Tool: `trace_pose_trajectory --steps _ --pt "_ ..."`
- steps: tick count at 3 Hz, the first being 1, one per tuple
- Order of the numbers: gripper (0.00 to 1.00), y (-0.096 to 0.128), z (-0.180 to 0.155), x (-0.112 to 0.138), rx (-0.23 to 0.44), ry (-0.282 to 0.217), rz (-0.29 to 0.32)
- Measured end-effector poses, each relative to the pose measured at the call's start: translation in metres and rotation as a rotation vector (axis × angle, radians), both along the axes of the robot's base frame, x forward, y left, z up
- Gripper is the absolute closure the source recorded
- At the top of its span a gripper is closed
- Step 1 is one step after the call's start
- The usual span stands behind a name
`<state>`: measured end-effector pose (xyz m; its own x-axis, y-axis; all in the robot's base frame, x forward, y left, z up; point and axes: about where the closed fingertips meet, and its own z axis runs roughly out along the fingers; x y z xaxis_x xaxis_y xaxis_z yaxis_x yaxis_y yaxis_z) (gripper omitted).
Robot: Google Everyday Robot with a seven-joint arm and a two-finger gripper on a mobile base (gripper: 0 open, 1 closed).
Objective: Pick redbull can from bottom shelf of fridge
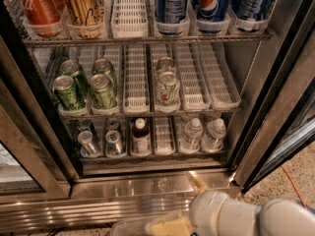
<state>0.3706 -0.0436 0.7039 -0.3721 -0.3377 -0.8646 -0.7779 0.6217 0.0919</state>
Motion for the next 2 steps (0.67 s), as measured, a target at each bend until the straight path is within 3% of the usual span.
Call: trace_pose_trajectory --steps 1,2 --pt "0.0 0.059 -0.047 -0.01 0.069 0.021 0.052" --pt "0.0 0.112 -0.076 0.007 0.107 0.01 0.106"
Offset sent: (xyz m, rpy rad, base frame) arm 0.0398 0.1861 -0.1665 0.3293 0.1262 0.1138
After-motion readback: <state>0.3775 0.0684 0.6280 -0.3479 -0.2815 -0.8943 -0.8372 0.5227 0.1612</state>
